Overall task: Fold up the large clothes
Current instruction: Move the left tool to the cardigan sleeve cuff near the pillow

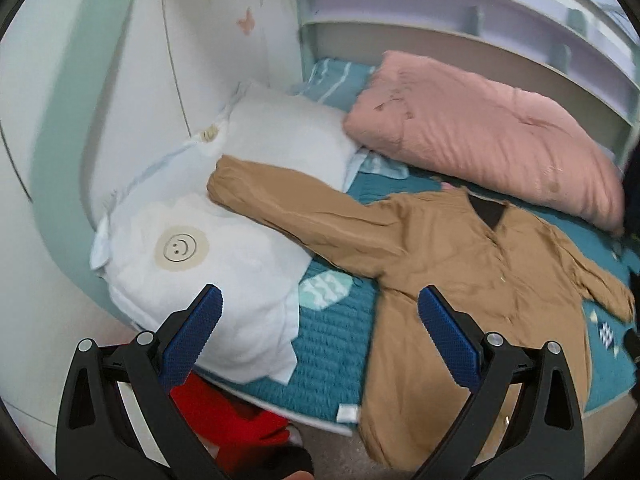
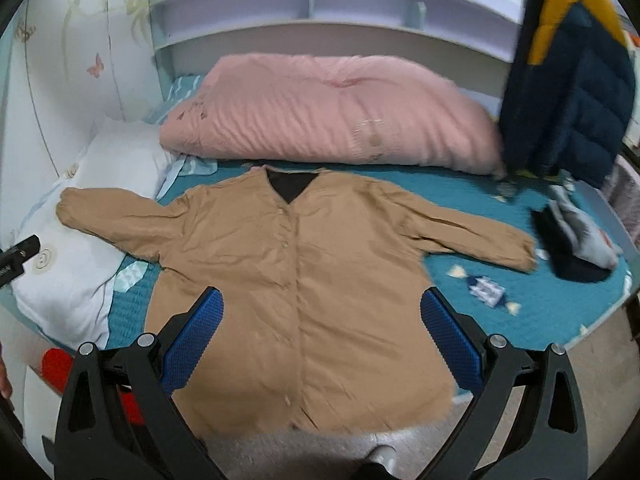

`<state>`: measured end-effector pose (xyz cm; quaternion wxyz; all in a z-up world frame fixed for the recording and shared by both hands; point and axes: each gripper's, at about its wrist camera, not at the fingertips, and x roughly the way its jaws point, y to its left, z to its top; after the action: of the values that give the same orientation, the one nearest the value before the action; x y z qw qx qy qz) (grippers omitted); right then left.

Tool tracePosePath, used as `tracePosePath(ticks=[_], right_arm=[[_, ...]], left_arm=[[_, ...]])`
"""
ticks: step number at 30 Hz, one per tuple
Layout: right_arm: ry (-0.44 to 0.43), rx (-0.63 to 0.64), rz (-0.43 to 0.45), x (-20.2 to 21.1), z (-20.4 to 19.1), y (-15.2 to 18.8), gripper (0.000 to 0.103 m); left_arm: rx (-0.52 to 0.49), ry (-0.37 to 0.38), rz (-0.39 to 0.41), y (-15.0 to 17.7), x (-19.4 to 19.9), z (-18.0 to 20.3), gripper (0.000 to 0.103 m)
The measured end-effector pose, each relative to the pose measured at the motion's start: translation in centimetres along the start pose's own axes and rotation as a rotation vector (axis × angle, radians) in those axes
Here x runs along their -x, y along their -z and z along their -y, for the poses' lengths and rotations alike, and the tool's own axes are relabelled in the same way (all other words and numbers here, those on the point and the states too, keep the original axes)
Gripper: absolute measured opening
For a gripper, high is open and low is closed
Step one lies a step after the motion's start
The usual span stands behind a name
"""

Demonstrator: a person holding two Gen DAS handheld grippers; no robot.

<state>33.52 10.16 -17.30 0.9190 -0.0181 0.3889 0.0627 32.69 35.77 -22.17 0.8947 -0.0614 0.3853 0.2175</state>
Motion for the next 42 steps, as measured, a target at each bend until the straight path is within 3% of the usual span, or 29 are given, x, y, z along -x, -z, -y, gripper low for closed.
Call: tracePosePath(ticks=[3,8,11,15,23,28,34,37,39,42], right_arm=[[-0.025,-0.006,-0.031,-4.7,-1.5,-1.5,0.095],[-0.022,0.015,-0.049,-10.5,-3.9,-3.9,0.096],[-0.03,0.018,-0.068,-13.0,-5.2,-5.0,0.096],[-0.031,0.043,-0.087,-15.4,-7.0,-6.0,0.096],[-0.049,0.091,-0.123,-20.5,-11.6,-7.6,0.095],[-0.048,0.118,-0.155,-23.7,-14.6,-7.0,0.095],[-0.059,0.14,-0.204,-26.6,-17.5,-5.7,0.095],[-0.058,0.16,-0.21,-27.6,-18.9,-5.4,0.095],[-0.056,0.177,-0.218,-28.2,-19.7,-5.2,0.095],[-0.041,0.205,-0.239,-29.5,-20.5,-4.3,0.095]], left_arm=[[0.039,-0.017,-0.014,-1.5,-3.8,-1.4,0.099],[0.018,-0.073,0.002,-3.5,-7.6,-2.5,0.099],[0.047,-0.105,-0.005,-4.6,-9.2,-3.5,0.099],[0.068,-0.092,-0.022,-5.6,-11.6,-4.6,0.099],[0.056,-0.129,-0.08,-6.6,-16.8,-6.4,0.099],[0.077,-0.094,-0.109,-7.0,-20.3,-8.2,0.099],[0.114,-0.107,-0.194,-6.4,-24.5,-10.4,0.099],[0.169,-0.055,-0.205,-6.3,-25.3,-11.8,0.099],[0.192,-0.034,-0.202,-6.4,-25.5,-12.6,0.099],[0.221,-0.018,-0.118,-6.7,-23.7,-13.5,0.098]])
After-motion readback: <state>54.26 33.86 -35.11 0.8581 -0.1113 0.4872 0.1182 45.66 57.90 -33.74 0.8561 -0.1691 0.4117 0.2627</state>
